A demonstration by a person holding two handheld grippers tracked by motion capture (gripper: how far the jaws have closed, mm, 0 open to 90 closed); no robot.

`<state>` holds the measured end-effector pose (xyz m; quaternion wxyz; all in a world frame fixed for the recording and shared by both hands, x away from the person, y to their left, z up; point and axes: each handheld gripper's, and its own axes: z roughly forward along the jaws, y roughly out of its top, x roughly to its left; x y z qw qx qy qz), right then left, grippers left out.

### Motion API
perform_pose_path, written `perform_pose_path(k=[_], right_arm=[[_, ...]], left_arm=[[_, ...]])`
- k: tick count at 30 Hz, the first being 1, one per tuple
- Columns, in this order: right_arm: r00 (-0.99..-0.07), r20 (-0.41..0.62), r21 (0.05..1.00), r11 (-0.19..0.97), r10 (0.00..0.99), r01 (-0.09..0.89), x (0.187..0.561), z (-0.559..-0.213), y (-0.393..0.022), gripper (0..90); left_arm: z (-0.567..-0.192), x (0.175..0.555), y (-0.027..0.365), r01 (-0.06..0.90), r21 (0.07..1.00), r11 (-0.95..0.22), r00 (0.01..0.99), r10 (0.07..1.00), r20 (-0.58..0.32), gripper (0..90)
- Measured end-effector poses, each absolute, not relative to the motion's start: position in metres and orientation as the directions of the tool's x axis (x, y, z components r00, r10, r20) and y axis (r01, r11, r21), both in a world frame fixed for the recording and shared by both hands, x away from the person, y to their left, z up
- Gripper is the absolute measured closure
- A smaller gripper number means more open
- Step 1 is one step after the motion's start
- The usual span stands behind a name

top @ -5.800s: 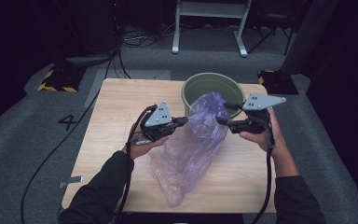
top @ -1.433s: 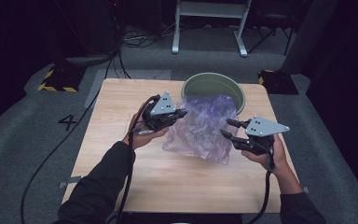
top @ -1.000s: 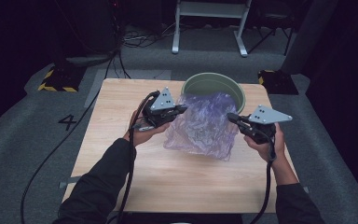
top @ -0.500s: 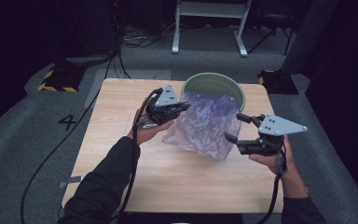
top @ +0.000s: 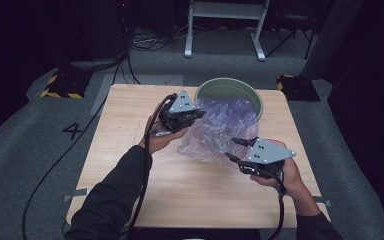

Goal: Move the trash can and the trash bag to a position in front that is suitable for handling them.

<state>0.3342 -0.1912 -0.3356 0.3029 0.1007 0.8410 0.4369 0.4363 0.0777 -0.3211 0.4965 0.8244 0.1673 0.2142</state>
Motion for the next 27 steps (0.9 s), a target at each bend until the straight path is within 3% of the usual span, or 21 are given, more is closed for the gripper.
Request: perform_pose_path(k=[3,6,11,13,17,24,27], right_arm=[[-0.764,-0.423,0.813,0.576,0.487,-0.083,0.341,-0.334,-0.193,78.4],[-0.742,-0.404,0.839,0.541,0.535,-0.067,0.35,-0.331,-0.196,87.3],[-0.714,-0.359,0.869,0.494,0.601,-0.02,0.366,-0.325,-0.204,90.0],[-0.704,-0.358,0.868,0.496,0.614,-0.009,0.37,-0.325,-0.205,90.0],[-0.679,-0.328,0.884,0.467,0.657,0.024,0.382,-0.323,-0.209,90.0],[-0.627,-0.299,0.893,0.442,0.72,0.083,0.401,-0.317,-0.219,90.0],[-0.623,-0.256,0.904,0.412,0.739,0.117,0.41,-0.315,-0.226,90.0]], left_arm=[[-0.32,0.437,0.078,0.068,0.89,-0.451,0.85,0.493,0.184,78.2],[-0.318,0.435,0.084,0.069,0.901,-0.429,0.847,0.502,0.174,63.6],[-0.31,0.426,0.103,0.058,0.919,-0.39,0.88,0.454,0.138,33.2],[-0.308,0.422,0.11,0.058,0.925,-0.375,0.879,0.459,0.131,26.2],[-0.309,0.414,0.117,0.083,0.933,-0.351,0.888,0.451,0.091,17.2],[-0.318,0.4,0.128,0.076,0.93,-0.361,0.883,0.457,0.106,15.5],[-0.325,0.406,0.128,0.112,0.927,-0.358,0.882,0.466,0.073,15.4]])
